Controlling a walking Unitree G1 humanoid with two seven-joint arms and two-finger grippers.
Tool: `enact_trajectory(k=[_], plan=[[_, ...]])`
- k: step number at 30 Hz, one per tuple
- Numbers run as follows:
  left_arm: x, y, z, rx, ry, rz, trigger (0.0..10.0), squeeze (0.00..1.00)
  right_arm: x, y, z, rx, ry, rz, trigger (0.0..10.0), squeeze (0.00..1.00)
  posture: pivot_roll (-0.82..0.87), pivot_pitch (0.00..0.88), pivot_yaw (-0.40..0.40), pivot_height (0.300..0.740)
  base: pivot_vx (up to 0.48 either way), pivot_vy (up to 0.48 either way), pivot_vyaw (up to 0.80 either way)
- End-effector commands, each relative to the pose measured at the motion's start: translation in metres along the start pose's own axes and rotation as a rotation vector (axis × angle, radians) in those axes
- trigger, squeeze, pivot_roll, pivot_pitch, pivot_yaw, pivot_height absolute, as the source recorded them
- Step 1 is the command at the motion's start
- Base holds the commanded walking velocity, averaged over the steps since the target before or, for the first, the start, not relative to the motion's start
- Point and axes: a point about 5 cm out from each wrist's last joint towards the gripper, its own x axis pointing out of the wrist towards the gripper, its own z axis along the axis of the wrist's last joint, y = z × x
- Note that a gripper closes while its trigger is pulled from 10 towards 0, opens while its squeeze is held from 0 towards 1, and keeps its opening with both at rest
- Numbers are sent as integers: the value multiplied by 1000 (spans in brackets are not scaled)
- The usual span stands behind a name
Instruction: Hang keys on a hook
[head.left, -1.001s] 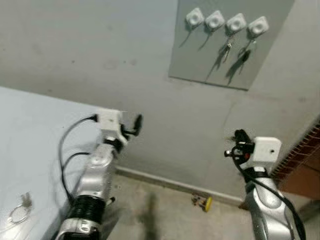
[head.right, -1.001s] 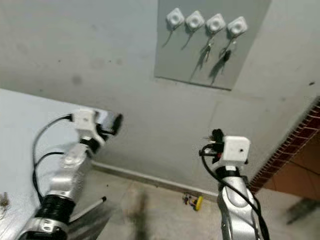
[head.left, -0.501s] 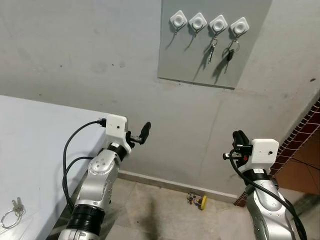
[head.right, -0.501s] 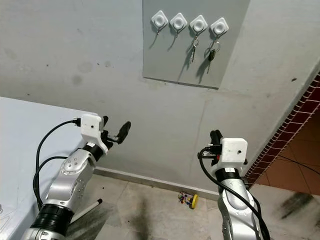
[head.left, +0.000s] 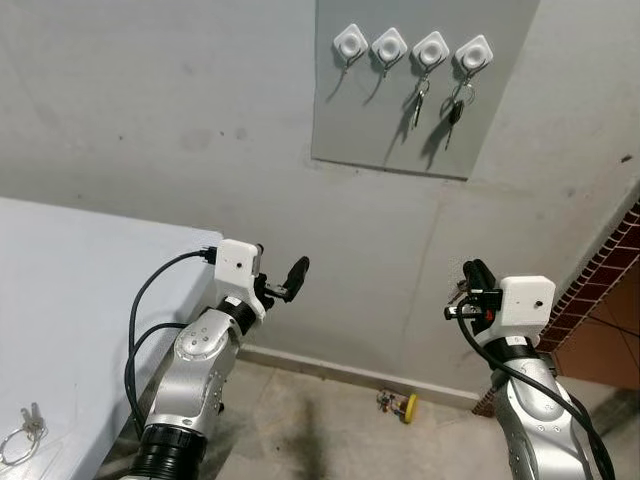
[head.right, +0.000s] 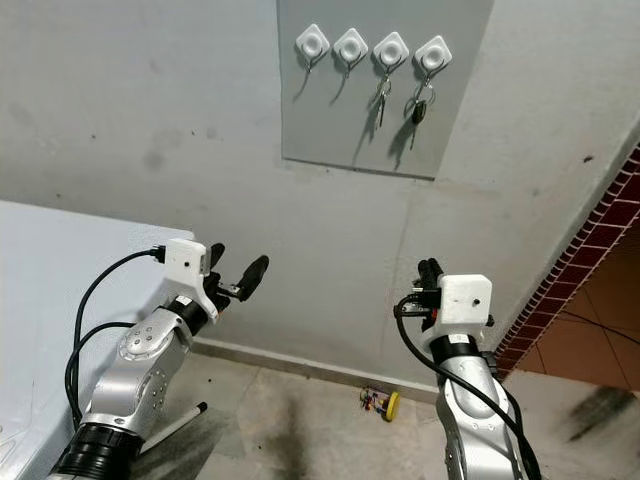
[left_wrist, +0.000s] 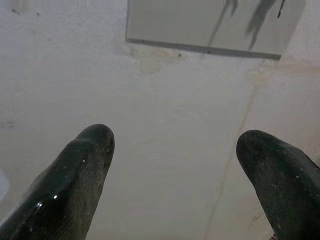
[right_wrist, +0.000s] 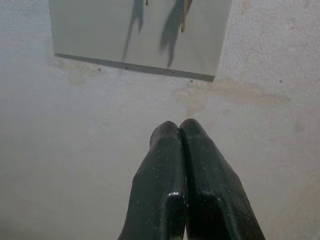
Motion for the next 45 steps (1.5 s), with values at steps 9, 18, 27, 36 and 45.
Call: enact_trajectory(k=[9,18,27,36,45], plan=[[2,16,17,22,-23,24,10000,0,2,2,7,0,-31,13,10000,0,-17,0,-10,740,311,0,0],[2,15,16,20,-20,21,10000,0,0,2,7,4,-27,13,10000,0,-16,0,-9,740,315,0,0],[2,15,16,19,-21,25,10000,0,0,2,6,3,-24,13,10000,0,-15,0,-12,740,317,0,0],[2,14,16,16,-21,25,10000,0,0,2,6,2,-21,16,10000,0,-16,0,-13,740,336,0,0],[3,13,17,19,-25,28,10000,0,-1,1,6,-1,-17,16,10000,0,-17,0,-14,740,368,0,0]])
